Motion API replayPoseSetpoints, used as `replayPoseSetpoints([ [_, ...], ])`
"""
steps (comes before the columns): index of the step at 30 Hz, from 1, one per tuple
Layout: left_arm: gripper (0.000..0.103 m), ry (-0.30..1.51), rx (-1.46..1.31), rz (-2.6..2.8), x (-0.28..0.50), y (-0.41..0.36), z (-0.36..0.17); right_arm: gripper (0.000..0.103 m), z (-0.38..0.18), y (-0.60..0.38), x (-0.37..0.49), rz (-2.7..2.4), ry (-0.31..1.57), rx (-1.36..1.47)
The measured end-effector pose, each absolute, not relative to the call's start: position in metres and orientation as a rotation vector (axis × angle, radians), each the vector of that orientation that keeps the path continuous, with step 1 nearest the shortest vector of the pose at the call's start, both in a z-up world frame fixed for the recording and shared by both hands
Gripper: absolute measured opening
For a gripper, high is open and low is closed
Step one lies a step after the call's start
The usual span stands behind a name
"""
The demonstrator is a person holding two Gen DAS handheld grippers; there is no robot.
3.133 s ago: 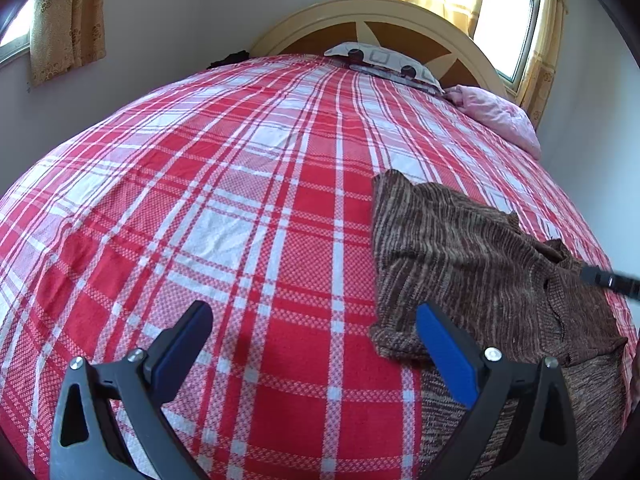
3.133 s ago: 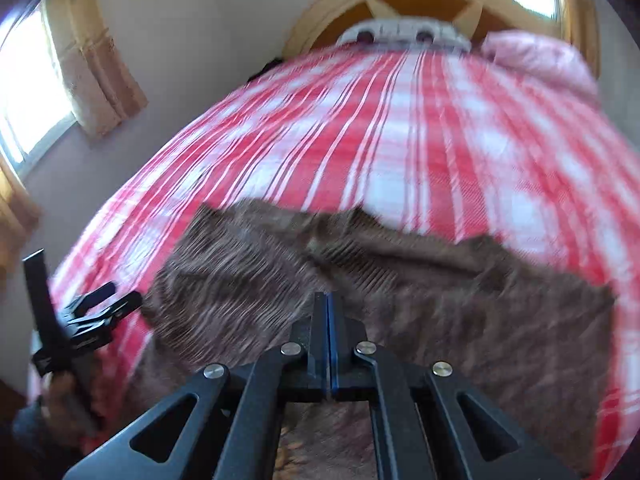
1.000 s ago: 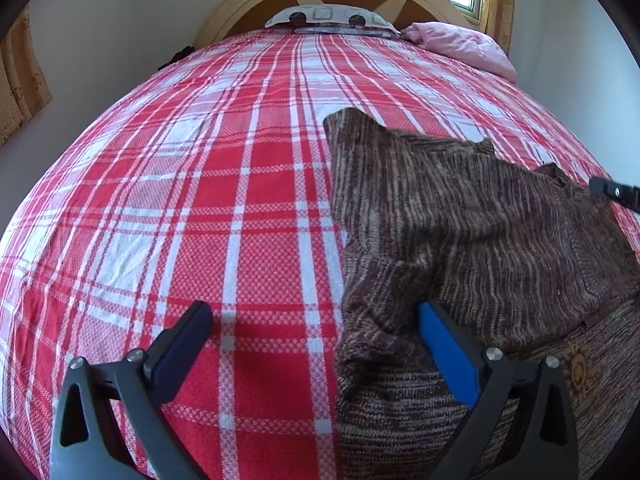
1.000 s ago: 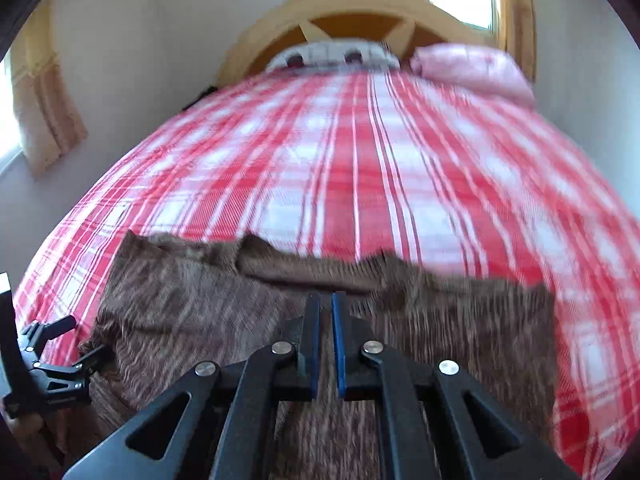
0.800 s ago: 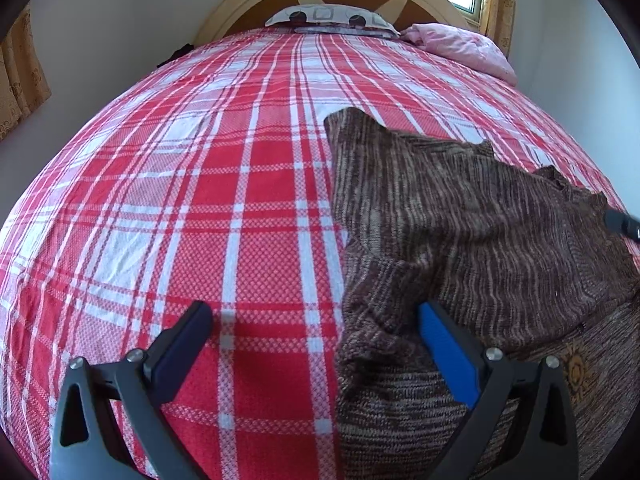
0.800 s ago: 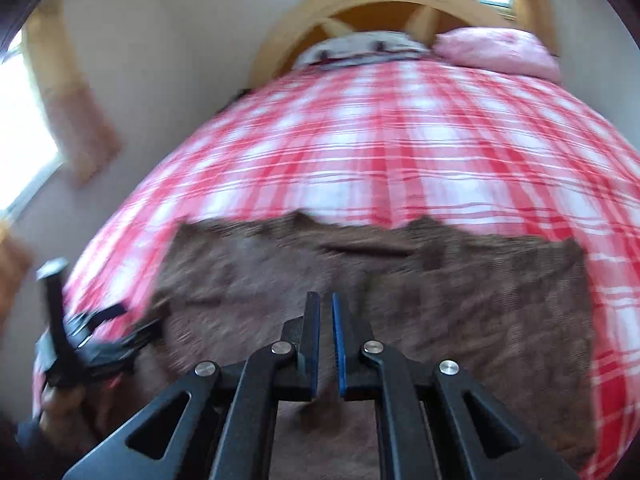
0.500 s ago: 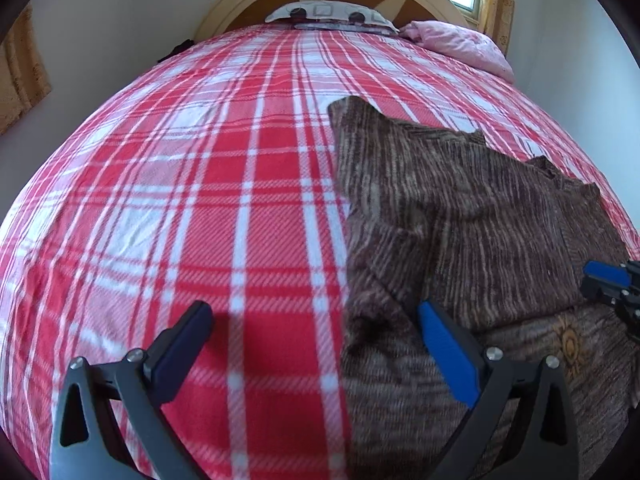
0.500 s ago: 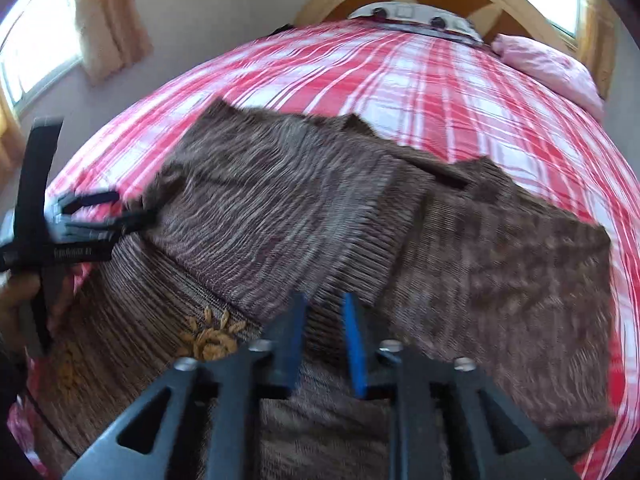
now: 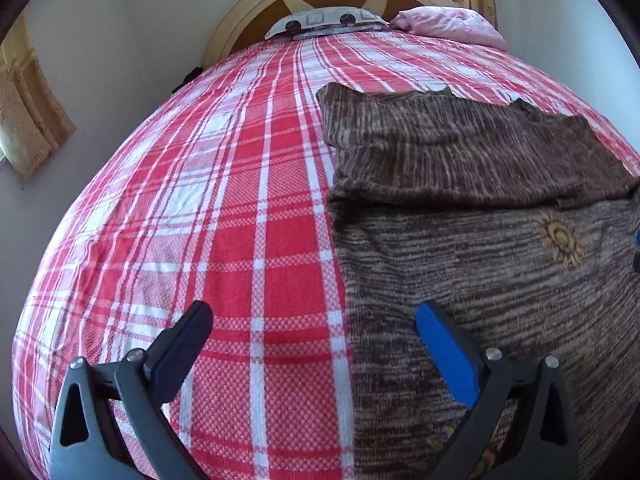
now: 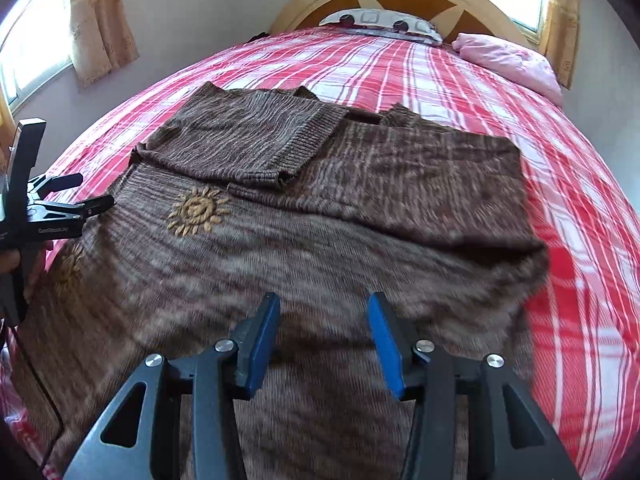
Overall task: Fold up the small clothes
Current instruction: 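Move both tools to the ribbed hem of the sweater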
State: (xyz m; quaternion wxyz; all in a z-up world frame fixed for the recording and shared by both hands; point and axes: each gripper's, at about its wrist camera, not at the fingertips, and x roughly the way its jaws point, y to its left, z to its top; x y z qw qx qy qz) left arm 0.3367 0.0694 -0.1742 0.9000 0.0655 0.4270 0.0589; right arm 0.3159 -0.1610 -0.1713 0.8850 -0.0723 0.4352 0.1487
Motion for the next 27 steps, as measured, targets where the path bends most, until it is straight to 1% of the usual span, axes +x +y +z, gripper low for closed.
replayPoseSetpoints([
  [5, 0.103, 0.89, 0.14, 0.123, 0.328, 0.066, -0.17, 0.049, -0.17, -0.171, 0.296, 0.305, 0.91, -0.109],
  [11, 0.103, 0.855, 0.106, 0.098, 0.299, 0.067, -0.16, 0.049, -0.168, -0.188, 0.263, 0.297, 0.888, -0.086],
  [27, 0.103, 0.835, 0.036, 0.039, 0.219, 0.061, -0.158, 0.049, -0.169, -0.216, 0.193, 0.249, 0.867, -0.02],
])
